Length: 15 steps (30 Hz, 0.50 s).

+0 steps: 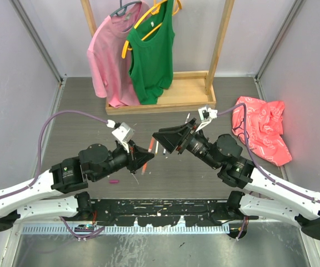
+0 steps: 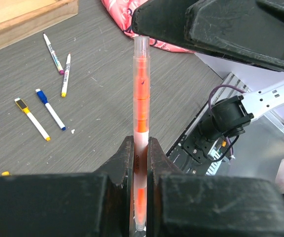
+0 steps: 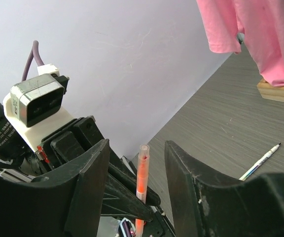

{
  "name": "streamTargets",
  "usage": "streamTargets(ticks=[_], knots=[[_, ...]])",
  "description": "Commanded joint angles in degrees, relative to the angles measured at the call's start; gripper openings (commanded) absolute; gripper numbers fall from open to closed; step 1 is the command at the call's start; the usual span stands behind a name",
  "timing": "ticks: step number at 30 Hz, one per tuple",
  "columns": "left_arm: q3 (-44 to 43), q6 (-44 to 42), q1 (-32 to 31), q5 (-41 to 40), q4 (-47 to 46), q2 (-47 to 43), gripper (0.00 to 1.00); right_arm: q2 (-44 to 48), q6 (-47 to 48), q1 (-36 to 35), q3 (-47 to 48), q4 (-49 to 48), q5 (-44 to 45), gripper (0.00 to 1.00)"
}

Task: Insert the pens into the pen caps
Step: Insert the pen cap onto the pen.

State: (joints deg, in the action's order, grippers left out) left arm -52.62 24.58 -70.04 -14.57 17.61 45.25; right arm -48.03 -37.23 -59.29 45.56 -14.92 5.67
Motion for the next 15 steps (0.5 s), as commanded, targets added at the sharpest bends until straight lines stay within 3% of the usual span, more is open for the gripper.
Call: streamTargets(ticks=[1, 8, 15], knots=[[-2.9, -0.8, 0.2, 1.1, -1.7, 0.1, 0.00, 0.2, -0.9, -0.2, 2.5, -1.3, -0.9, 0.52], [-3.3, -1.2, 0.1, 2.8, -2.0, 0.8, 0.00, -0.8, -1.8, -0.3, 2.3, -0.6, -1.2, 0.49], [-3.2, -1.0, 0.2, 3.4, -2.0, 1.2, 0.00, -1.0, -2.1, -0.3, 2.1, -0.6, -2.1, 0.37]])
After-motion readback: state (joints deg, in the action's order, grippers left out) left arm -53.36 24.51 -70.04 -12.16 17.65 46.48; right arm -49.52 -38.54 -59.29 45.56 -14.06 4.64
